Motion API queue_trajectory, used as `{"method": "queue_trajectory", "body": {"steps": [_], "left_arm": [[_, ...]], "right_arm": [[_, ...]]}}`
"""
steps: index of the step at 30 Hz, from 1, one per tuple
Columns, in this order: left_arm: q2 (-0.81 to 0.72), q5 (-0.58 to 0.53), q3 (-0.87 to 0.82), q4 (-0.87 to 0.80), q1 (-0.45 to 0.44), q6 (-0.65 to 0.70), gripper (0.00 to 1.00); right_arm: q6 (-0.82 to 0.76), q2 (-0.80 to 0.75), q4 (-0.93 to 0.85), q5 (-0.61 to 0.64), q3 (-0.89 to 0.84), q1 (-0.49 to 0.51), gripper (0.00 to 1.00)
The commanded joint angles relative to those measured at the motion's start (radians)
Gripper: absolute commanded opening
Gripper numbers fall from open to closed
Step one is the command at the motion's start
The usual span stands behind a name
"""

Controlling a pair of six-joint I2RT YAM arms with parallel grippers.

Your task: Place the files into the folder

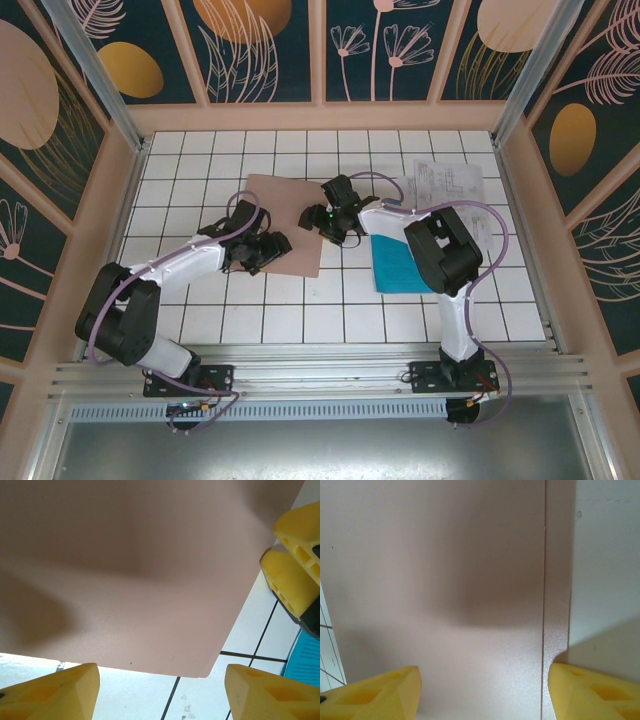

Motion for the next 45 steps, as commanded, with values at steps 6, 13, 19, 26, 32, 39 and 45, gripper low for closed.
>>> {"method": "queue_trajectory", "body": {"steps": [6,13,19,26,32,39,45], "left_arm": [[-0.089,-0.029,-0.123,0.055,0.000,-0.167,0.72],[-0.139,-0.047,-0.231,0.226,0.001,-0.311,0.74],[-0.129,-0.056,-0.285,0.342,0.008,-0.348,0.67],[-0.101,-0.039,-0.327,0.423,0.008,-0.384,0.62],[-0.101,-0.034,-0.333,0.470,0.008,-0.395,0.57],[-0.103,-0.019,-0.354,0.514,0.008,-0.423,0.51],[-0.163,-0.075,-0.340,0.331,0.008,-0.461,0.60]], "right_arm": [[0.006,0.044,-0.080,0.014,0.015,0.012,0.66],[0.003,0.051,-0.121,0.033,0.019,0.012,0.66],[-0.006,0.052,-0.129,0.029,0.022,0.012,0.66],[-0.009,0.051,-0.131,0.018,0.020,0.012,0.66],[-0.011,0.054,-0.125,0.000,0.017,0.008,0.66],[-0.009,0.059,-0.113,-0.029,0.013,0.003,0.66],[-0.008,0.057,-0.115,-0.029,0.010,0.000,0.66]]}}
